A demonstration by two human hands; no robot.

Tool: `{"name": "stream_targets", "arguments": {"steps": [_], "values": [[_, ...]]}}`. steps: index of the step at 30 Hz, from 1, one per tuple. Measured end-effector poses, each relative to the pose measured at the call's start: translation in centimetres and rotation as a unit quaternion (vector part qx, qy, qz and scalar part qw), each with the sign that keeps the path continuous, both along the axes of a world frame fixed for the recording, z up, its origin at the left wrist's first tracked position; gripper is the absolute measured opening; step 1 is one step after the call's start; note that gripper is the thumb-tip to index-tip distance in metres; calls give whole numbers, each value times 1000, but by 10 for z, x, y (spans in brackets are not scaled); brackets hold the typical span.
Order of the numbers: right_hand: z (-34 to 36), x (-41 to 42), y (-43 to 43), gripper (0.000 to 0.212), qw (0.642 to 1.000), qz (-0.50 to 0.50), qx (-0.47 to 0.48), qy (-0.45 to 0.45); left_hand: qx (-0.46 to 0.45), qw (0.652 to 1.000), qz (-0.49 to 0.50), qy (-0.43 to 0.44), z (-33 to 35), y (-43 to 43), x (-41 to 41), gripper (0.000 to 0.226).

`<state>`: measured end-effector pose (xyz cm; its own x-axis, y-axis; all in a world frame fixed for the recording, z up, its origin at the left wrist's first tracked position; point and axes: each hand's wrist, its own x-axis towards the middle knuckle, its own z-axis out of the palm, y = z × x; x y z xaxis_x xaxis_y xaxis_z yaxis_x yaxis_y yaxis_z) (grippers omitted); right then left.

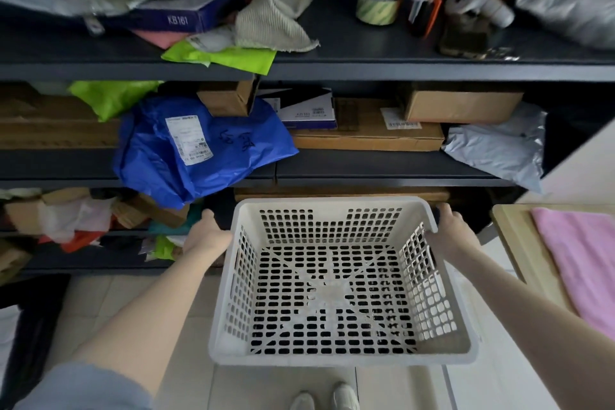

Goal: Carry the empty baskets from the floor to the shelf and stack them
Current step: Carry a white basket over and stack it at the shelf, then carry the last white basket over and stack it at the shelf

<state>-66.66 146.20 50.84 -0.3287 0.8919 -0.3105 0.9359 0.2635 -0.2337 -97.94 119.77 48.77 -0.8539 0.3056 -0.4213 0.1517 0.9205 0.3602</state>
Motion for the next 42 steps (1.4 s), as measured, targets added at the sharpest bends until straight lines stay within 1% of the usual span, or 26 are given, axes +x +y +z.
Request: {"name": "stream_targets", "arguments": {"steps": [2,4,8,11,14,18,21,25,28,30,33,36,39,40,42], "values": [[19,-6,-10,54,999,23,10,23,19,1000,4,16,19,-6,-1,64],[38,-14,-20,53,998,42,23,50,42,998,1,37,41,-14,-3,63],[79,-33,-44,58,989,98,46,101,112,991,4,75,99,-43,5,46],[108,-51,-69,59,976,159,75,129,153,982,24,106,143,-75,20,57],[131,-69,-101,58,950,237,96,181,185,968,61,157,179,-117,44,53],[150,-76,-154,57,917,319,74,226,185,962,108,169,204,-181,92,52],[163,-75,-190,54,905,350,50,238,186,953,147,191,215,-241,128,48],[183,-76,-252,55,885,395,33,245,182,934,231,204,225,-339,172,53],[192,-79,-310,54,858,438,24,267,176,908,304,229,230,-412,199,51],[197,-82,-352,51,842,465,16,272,171,897,331,237,231,-458,221,51],[203,-87,-431,54,831,476,-26,285,156,883,362,256,232,-532,262,46],[197,-87,-540,52,805,512,-72,291,121,865,411,263,230,-624,312,40],[182,-74,-670,51,766,565,-123,282,110,829,485,255,223,-732,378,41],[180,-70,-696,51,754,576,-136,284,118,818,502,254,220,-754,392,40],[174,-56,-773,49,724,611,-151,280,96,795,538,265,220,-819,436,43]]}}
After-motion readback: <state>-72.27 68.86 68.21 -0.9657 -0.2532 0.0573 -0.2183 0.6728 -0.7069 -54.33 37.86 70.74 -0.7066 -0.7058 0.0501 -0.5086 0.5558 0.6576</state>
